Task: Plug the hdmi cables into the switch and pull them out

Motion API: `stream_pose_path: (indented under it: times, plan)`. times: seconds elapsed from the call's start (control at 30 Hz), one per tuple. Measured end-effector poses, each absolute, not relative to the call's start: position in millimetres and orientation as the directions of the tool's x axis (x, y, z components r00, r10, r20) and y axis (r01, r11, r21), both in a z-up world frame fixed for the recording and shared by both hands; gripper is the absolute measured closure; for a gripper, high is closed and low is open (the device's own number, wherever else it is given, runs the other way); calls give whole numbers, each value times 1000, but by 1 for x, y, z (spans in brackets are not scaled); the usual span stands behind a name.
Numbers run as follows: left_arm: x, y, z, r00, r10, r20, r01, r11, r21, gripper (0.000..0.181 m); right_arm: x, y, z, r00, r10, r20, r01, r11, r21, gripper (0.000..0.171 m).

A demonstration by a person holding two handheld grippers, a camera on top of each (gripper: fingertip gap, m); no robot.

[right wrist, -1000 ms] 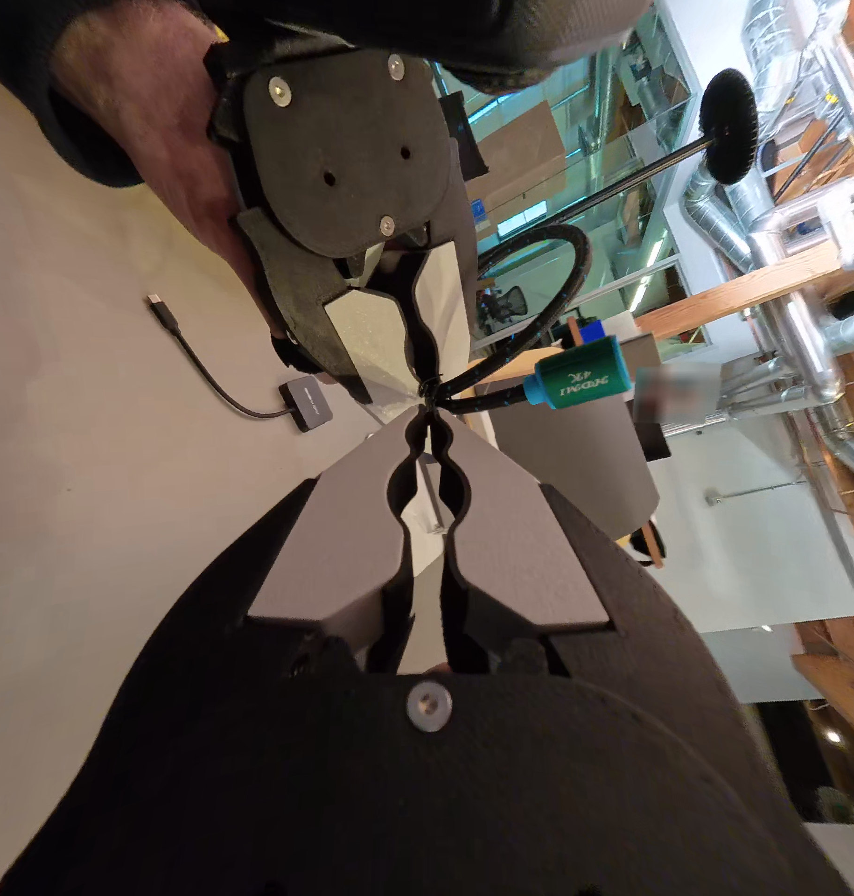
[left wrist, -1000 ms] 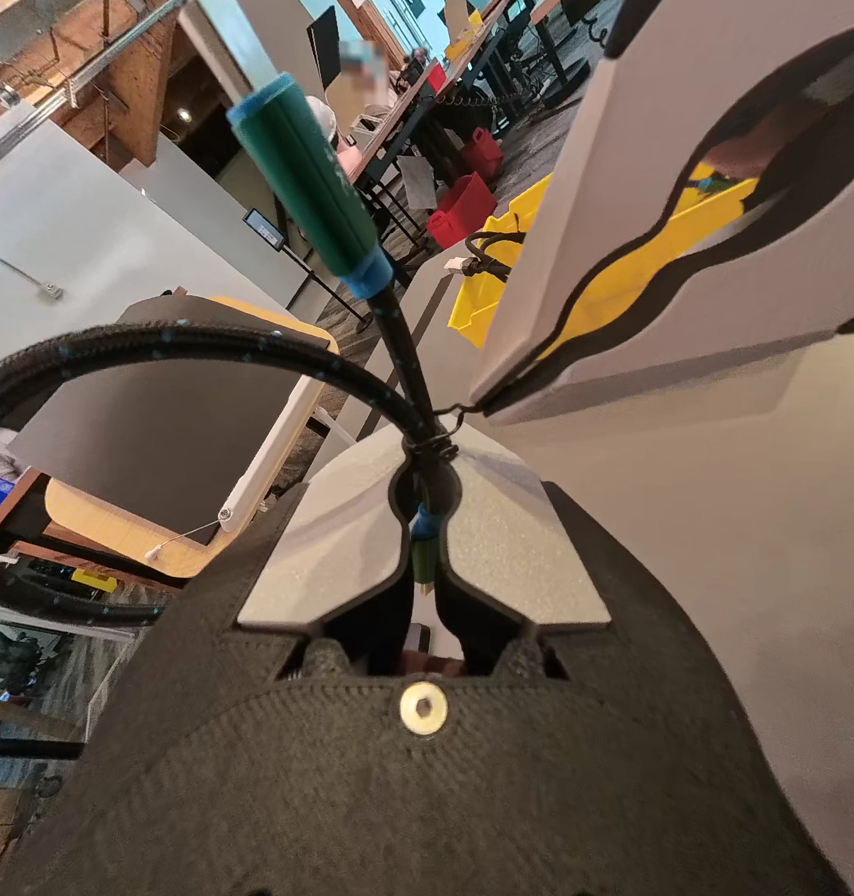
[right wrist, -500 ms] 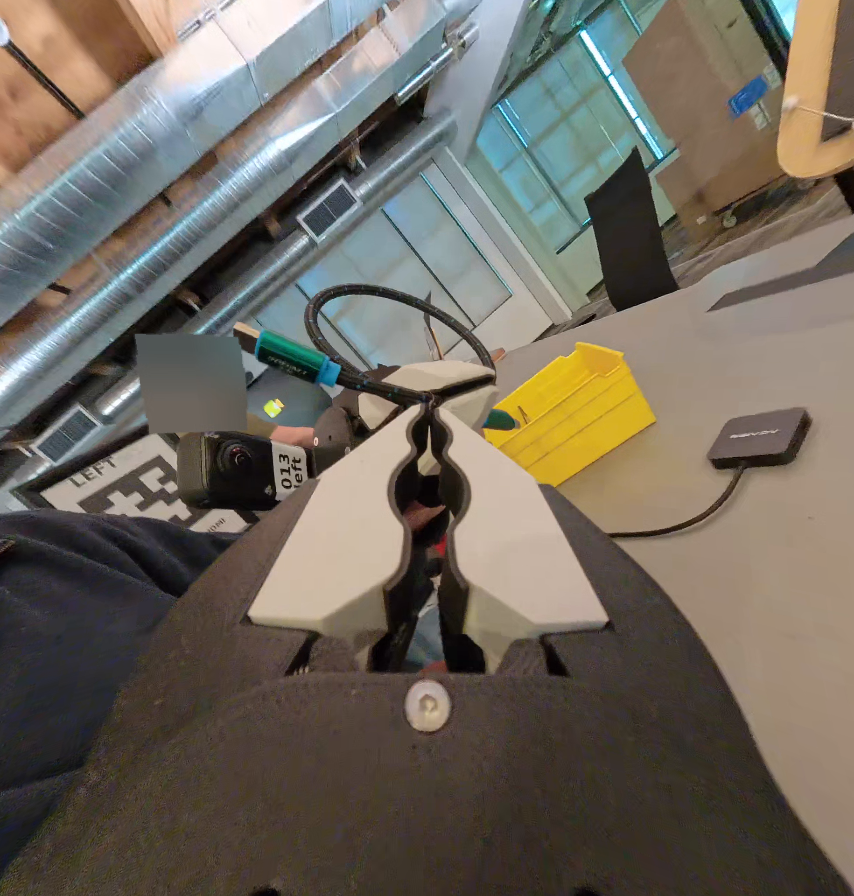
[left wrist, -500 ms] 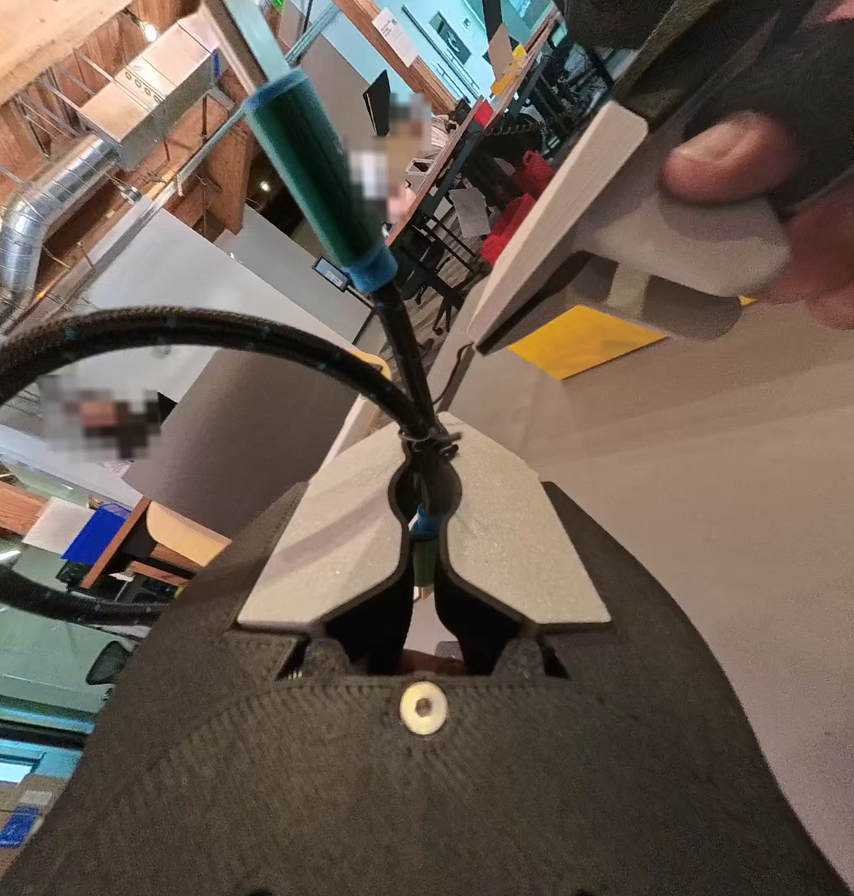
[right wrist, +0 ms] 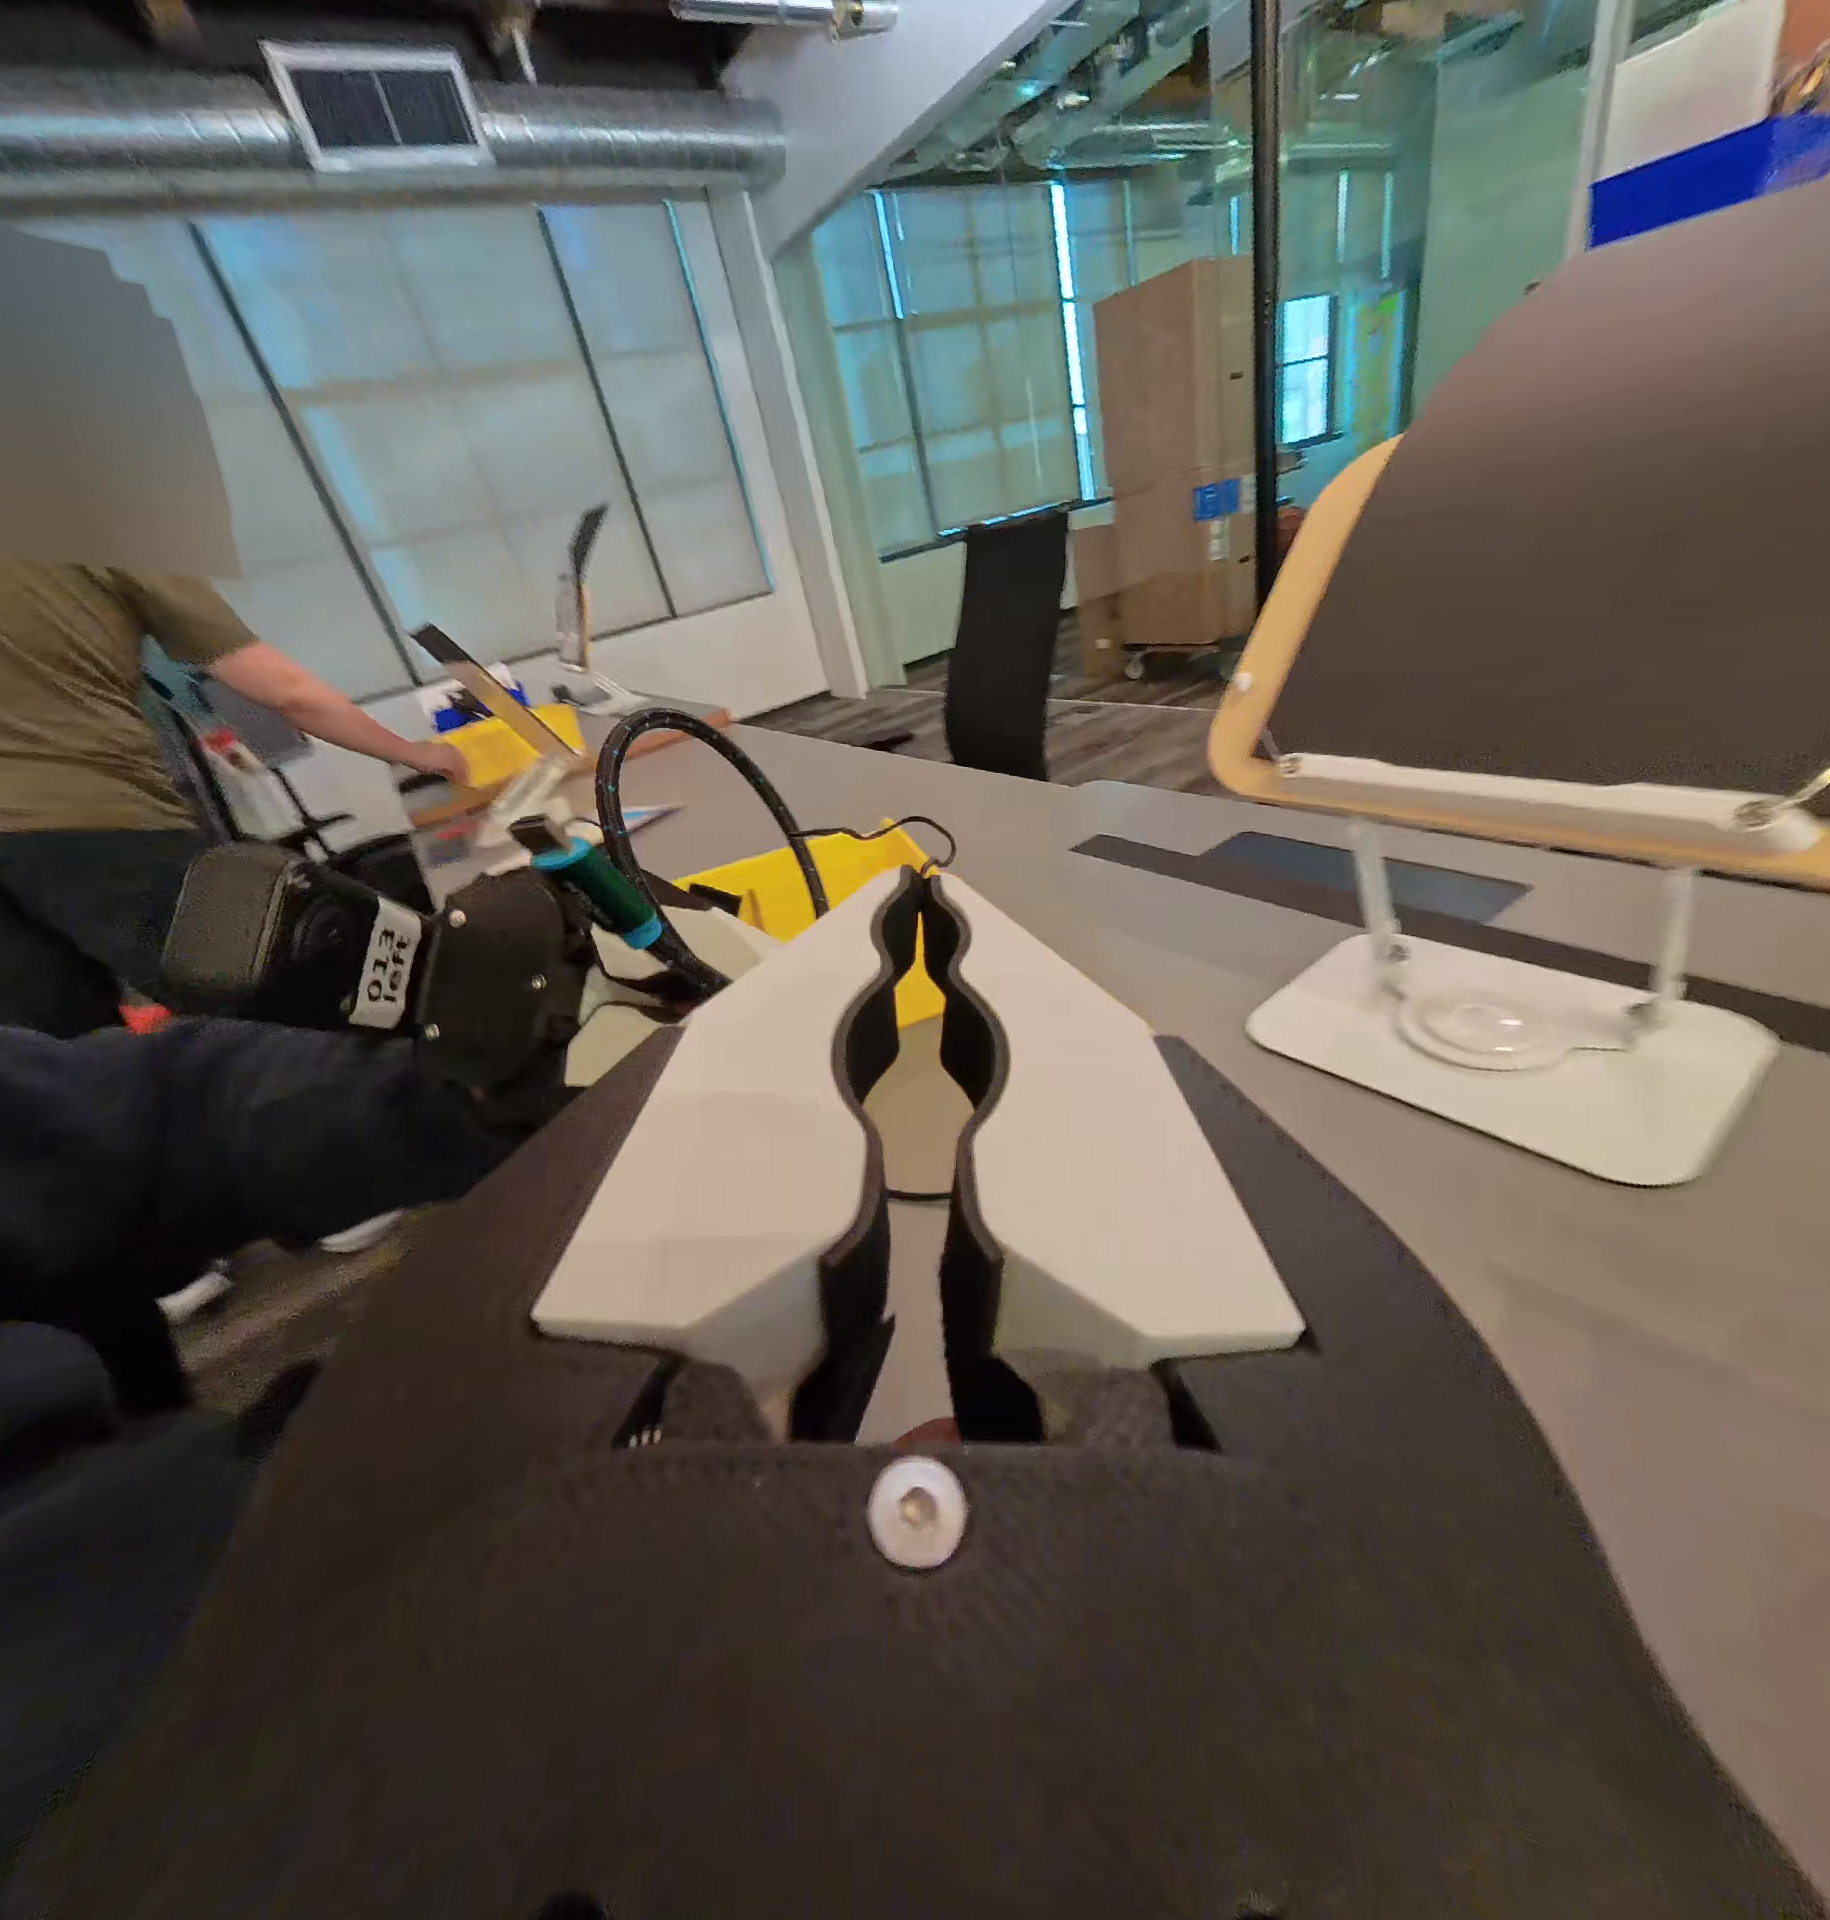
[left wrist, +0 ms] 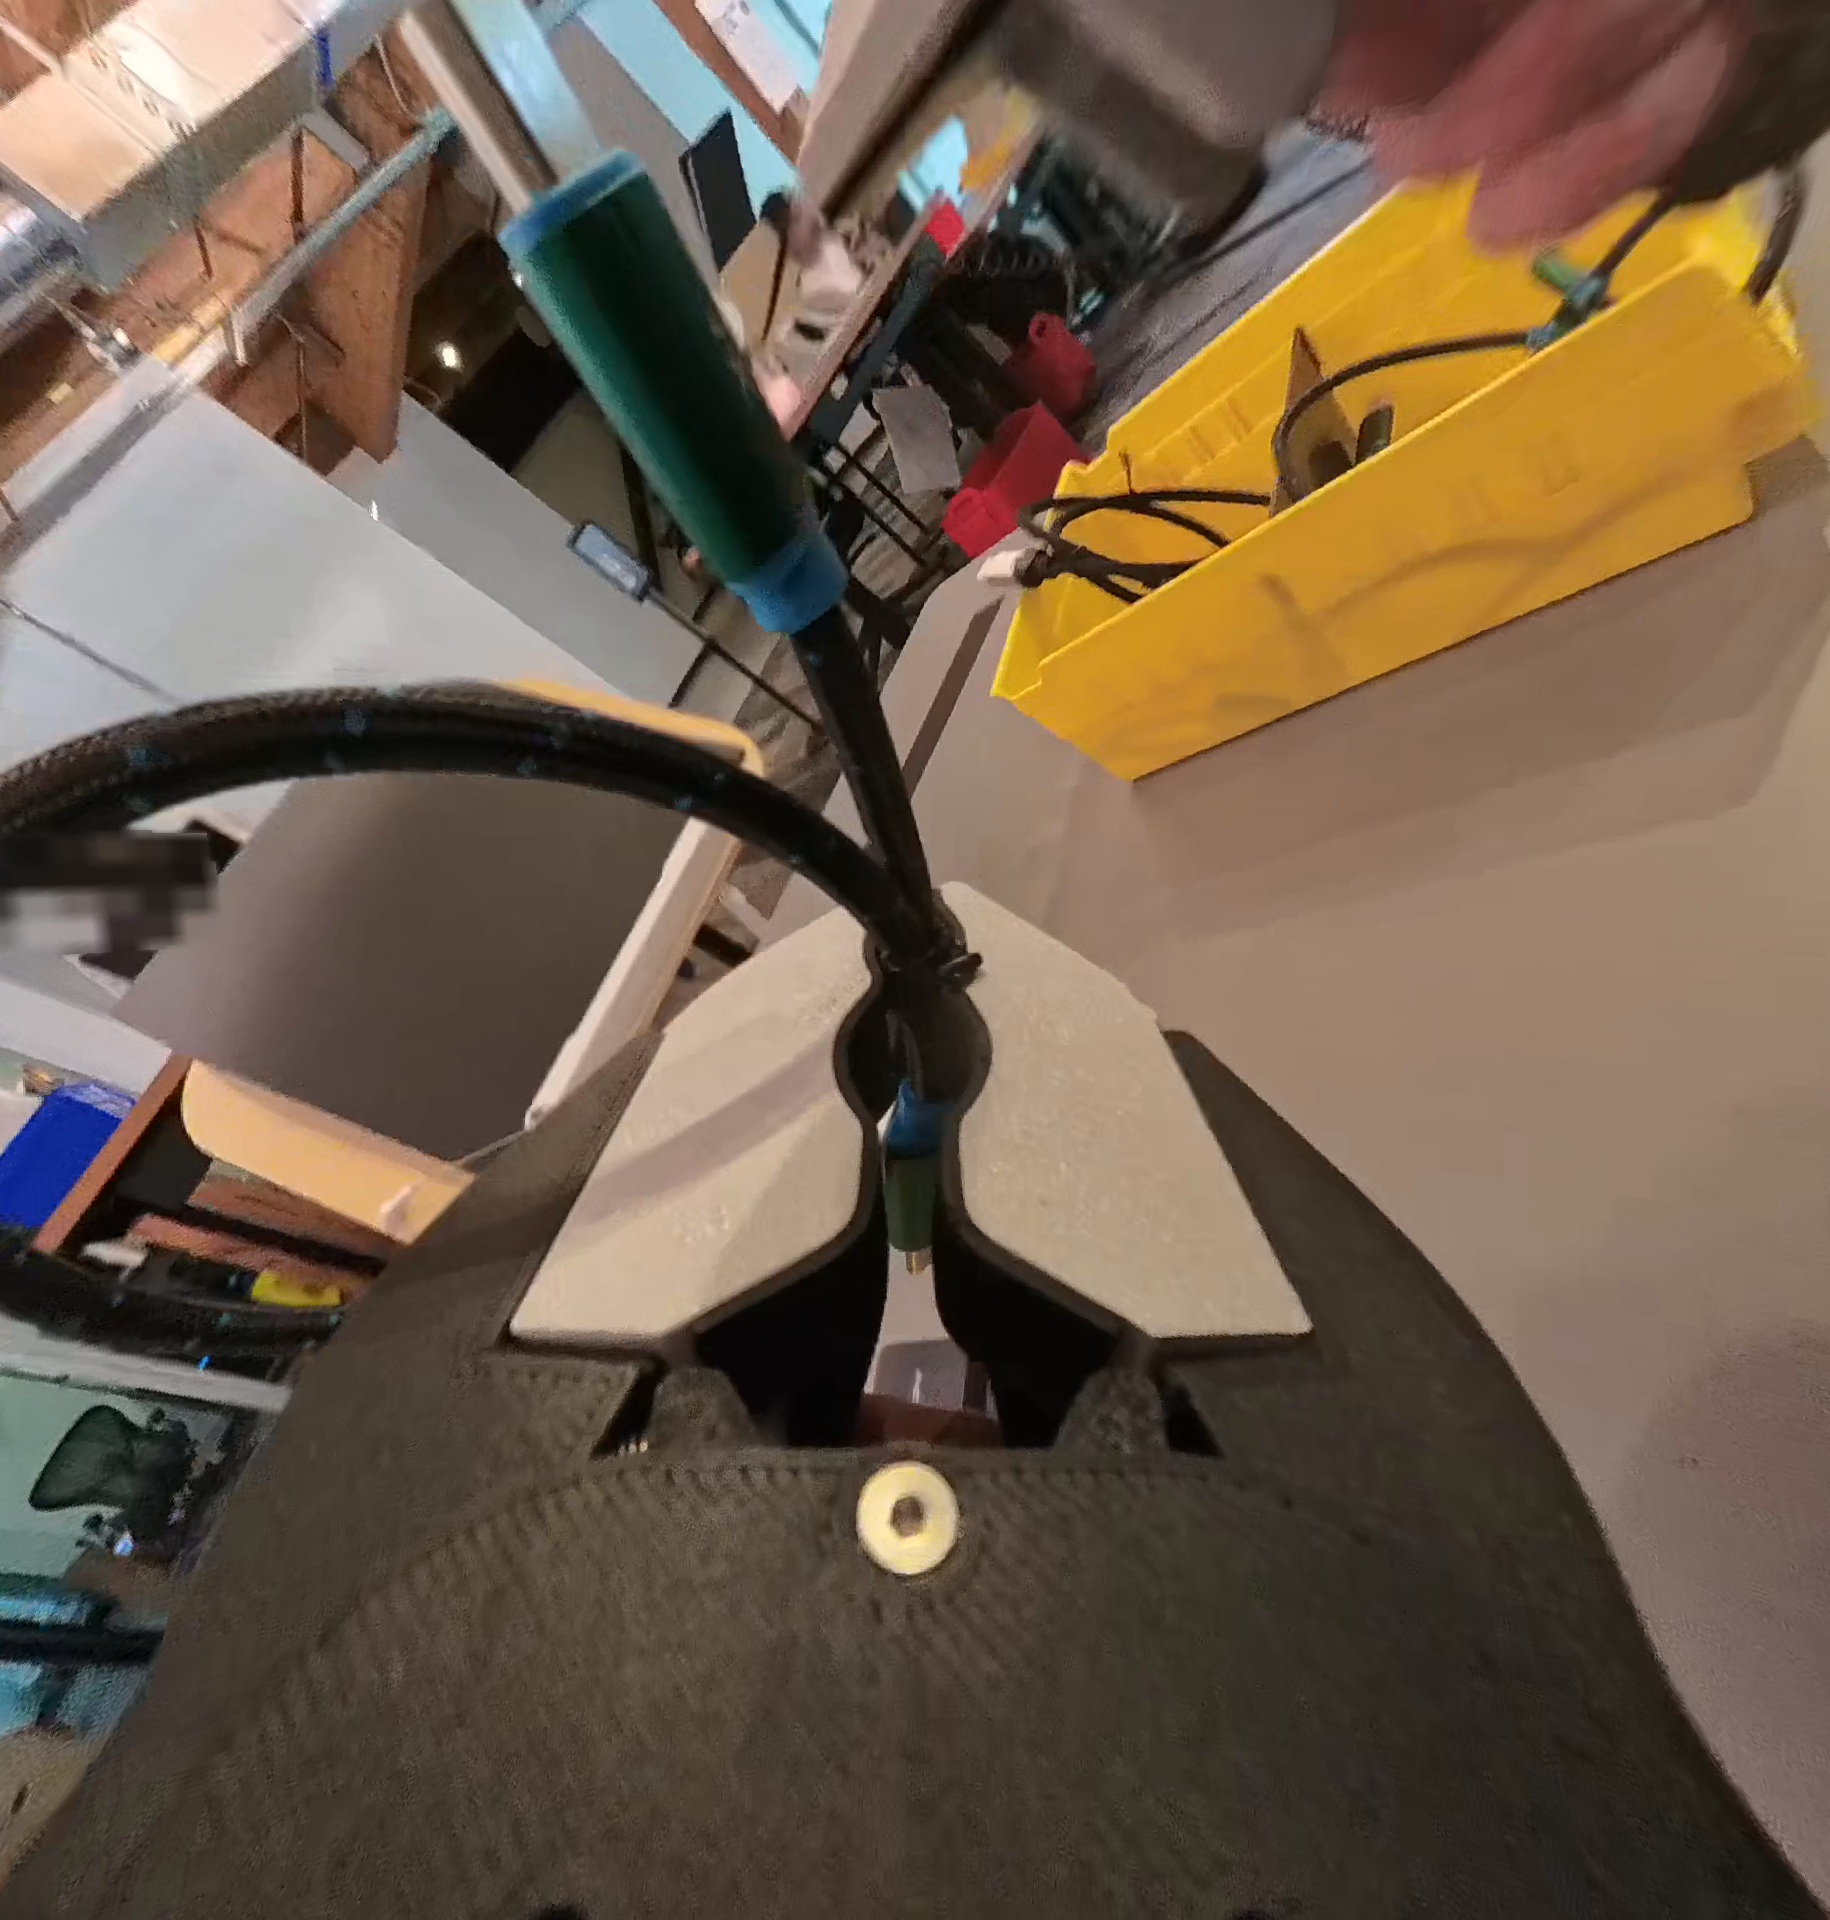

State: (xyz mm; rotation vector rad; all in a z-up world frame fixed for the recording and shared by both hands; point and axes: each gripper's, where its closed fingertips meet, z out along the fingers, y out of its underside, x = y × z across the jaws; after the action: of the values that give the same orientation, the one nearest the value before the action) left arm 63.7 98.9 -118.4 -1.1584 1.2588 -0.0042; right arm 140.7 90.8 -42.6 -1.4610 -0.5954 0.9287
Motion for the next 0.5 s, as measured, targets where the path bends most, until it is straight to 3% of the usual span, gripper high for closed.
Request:
stream_pose_path:
  times: [0.27, 0.4, 0.5]
  plan:
    - [51, 115, -142, 385, -599, -702, -611, 405, -681, 179, 258, 93, -47, 782, 623, -28, 36, -90, -995, 171]
    - [45, 124, -148, 406, -588, -700, -650, 352, -673, 179, 322, 97, -77, 883, 467, 44, 139, -171, -975, 171]
    - [45, 124, -152, 403, -604, -687, -653, 337, -679, 179, 355, 95, -116, 920, 391, 9, 129, -280, -952, 171]
